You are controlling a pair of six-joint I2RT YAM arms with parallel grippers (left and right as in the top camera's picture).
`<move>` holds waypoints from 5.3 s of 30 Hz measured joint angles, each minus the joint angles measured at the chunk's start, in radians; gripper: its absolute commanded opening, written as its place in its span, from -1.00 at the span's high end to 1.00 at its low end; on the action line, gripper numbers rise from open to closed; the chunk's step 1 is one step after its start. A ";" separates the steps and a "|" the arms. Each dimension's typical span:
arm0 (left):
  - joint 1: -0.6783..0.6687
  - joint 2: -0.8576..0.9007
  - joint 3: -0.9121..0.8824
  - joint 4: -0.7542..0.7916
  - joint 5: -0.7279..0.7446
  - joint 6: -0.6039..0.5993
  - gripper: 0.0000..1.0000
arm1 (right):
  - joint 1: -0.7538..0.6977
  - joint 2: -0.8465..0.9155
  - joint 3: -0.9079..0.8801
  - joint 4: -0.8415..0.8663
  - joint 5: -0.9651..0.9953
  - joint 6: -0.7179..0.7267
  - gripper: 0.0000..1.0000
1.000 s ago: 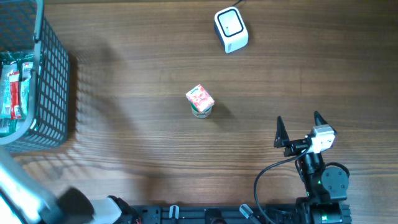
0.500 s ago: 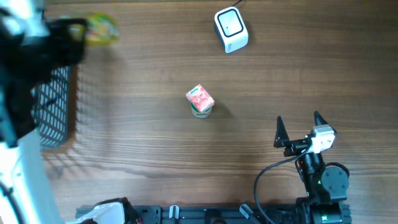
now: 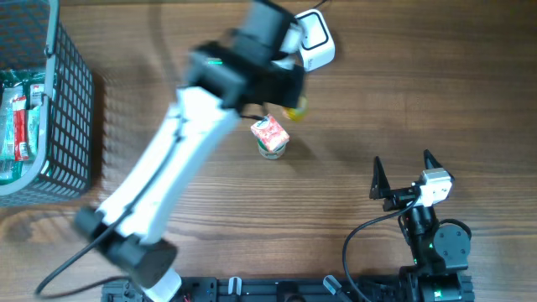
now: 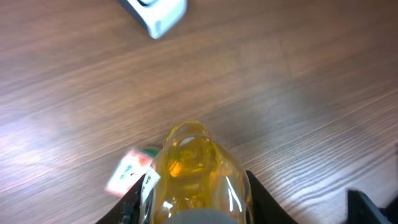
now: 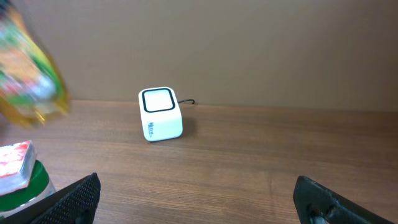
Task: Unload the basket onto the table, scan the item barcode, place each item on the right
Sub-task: 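Carry the Vim bottle with the left gripper past the scanner, then place the Vim bottle upright on the table and release, then reach the left gripper into the basket and grasp the 3M glove packet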
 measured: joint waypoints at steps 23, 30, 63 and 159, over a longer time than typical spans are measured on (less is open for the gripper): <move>-0.272 0.353 -0.004 0.170 -0.231 -0.294 0.44 | 0.000 0.000 0.000 0.000 0.000 0.000 -0.99; -0.277 0.370 -0.004 0.174 -0.247 -0.295 0.13 | 0.000 0.000 0.000 0.000 0.000 0.000 -1.00; 0.206 -0.205 0.124 -0.253 -0.368 -0.253 0.92 | 0.000 0.000 0.000 0.000 0.000 0.000 -1.00; 1.085 -0.212 -0.156 -0.339 -0.228 -0.208 0.92 | 0.000 0.000 0.000 0.000 0.000 0.000 -0.99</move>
